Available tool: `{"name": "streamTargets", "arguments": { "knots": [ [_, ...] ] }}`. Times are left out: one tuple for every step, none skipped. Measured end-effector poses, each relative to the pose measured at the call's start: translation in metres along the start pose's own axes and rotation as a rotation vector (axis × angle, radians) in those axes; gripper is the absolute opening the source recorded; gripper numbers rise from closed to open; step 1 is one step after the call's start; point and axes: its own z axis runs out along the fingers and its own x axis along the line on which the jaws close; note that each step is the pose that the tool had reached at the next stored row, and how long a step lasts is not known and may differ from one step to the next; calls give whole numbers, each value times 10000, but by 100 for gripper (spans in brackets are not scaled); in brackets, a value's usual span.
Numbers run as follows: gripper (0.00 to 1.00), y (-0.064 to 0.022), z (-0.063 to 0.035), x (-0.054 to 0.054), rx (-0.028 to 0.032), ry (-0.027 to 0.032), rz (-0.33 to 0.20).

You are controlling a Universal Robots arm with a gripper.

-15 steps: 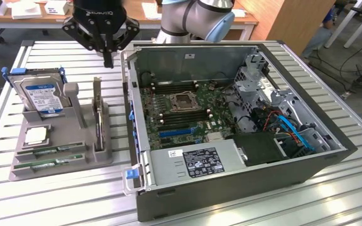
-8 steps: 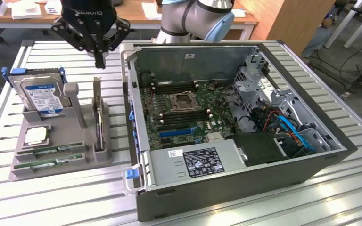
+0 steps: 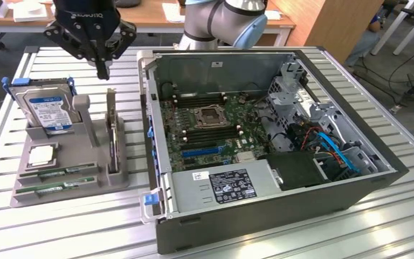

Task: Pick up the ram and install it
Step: 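Reach for the ram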

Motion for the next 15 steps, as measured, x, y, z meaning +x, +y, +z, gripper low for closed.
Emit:
{"name": "streamTargets", "arguments": {
  "knots": [
    [9, -2, 0, 25, 1, 0, 1],
    [9, -4, 2, 50, 0, 0, 2],
    [9, -6, 3, 74, 0, 0, 4],
    [9, -8, 4, 99, 0, -1, 6],
    [9, -9, 4, 123, 1, 0, 8],
    [9, -11, 6, 146, 0, -1, 9],
    [9, -13, 7, 171, 0, -1, 10],
    [9, -15, 8, 193, 1, -1, 11],
    [9, -17, 8, 215, 1, 0, 12],
    [9, -19, 9, 237, 0, 0, 13],
    [9, -21, 10, 258, 1, -1, 14],
    [9, -22, 11, 280, 1, 0, 15],
    [9, -24, 12, 301, 1, 0, 16],
    [9, -26, 13, 324, 1, -1, 18],
    [9, -27, 14, 346, 1, -1, 19]
  ]
}}
